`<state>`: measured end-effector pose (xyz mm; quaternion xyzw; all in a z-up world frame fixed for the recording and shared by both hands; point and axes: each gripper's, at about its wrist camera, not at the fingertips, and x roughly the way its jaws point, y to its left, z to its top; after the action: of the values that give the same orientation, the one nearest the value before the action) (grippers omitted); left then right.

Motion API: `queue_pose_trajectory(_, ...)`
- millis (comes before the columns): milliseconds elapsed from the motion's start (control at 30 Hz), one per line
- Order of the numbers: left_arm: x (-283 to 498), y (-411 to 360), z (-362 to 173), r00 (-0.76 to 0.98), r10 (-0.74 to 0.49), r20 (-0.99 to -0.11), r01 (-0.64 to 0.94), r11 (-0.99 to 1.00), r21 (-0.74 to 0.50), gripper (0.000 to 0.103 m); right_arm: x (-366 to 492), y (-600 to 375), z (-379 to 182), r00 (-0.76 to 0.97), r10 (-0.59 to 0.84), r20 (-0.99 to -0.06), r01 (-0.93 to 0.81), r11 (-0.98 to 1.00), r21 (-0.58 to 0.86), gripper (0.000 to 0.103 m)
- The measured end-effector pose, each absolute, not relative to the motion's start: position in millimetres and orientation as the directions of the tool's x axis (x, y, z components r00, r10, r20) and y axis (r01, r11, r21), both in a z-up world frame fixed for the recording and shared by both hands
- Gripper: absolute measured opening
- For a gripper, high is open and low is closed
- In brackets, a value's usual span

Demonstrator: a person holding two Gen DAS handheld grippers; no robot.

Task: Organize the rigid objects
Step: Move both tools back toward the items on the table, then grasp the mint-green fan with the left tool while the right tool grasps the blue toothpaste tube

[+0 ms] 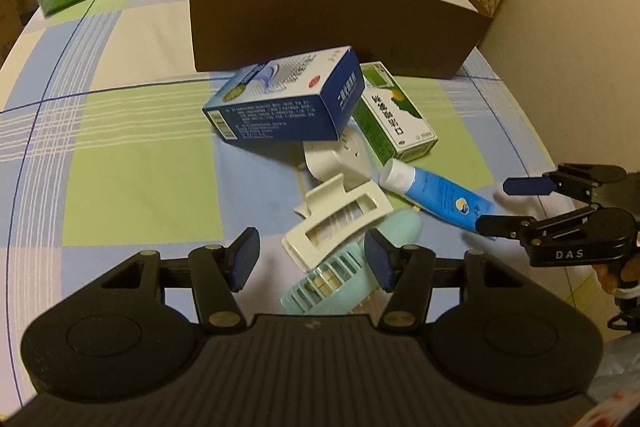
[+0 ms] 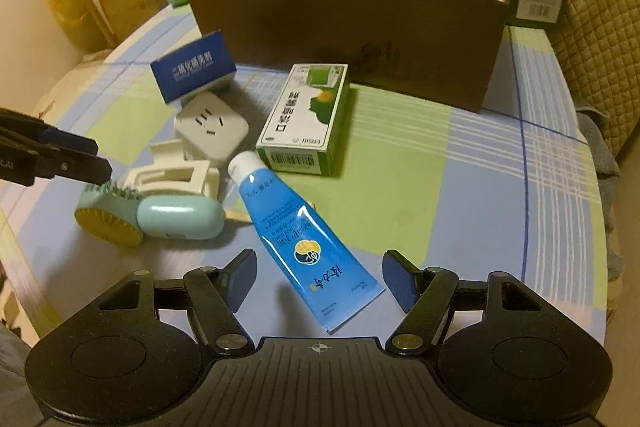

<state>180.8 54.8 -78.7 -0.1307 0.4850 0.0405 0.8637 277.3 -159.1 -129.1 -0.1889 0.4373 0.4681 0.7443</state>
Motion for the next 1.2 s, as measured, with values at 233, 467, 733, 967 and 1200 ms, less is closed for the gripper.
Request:
queue_pose_trajectory(233, 178.6, 51.4, -82.4, 0.516, -0.062, -0.854, -0.176, 0.968, -0.177, 0.054, 273.4, -150.6, -144.3, 0.184, 0.522, -0.833, -0.897, 0.437, 0.076, 0.067)
queue_pose_trajectory(467, 174.4, 47.1, -83.4, 0.515, -0.092, -0.852, -0.141, 0.972, -0.190, 0.054, 262.3, -154.6, -154.0, 0.199, 0.511, -0.836, -0.922, 0.386, 0.017, 0.048)
queue_pose_trajectory(733, 170.9, 34.7, -85.7, 0.502, -0.126, -0.856, -0.052, 0.983, -0.175, 0.054, 242.4, -170.2, -154.2, 0.186, 0.511, -0.840, -0.933, 0.359, 0.012, 0.041)
queue_pose_trajectory(967, 171.4, 15.6, -87.9, 0.501, -0.078, -0.862, 0.029, 0.997, -0.074, 0.054, 240.6, -192.1, -152.3, 0.192, 0.490, -0.850, -0.920, 0.392, 0.018, 0.041)
queue_pose_trajectory(1200, 175.9, -1.8, -95.9, 0.478, -0.061, -0.876, 0.078, 0.997, -0.027, 0.044, 237.7, -214.2, -148.8, 0.223, 0.463, -0.858, -0.891, 0.454, 0.014, 0.041)
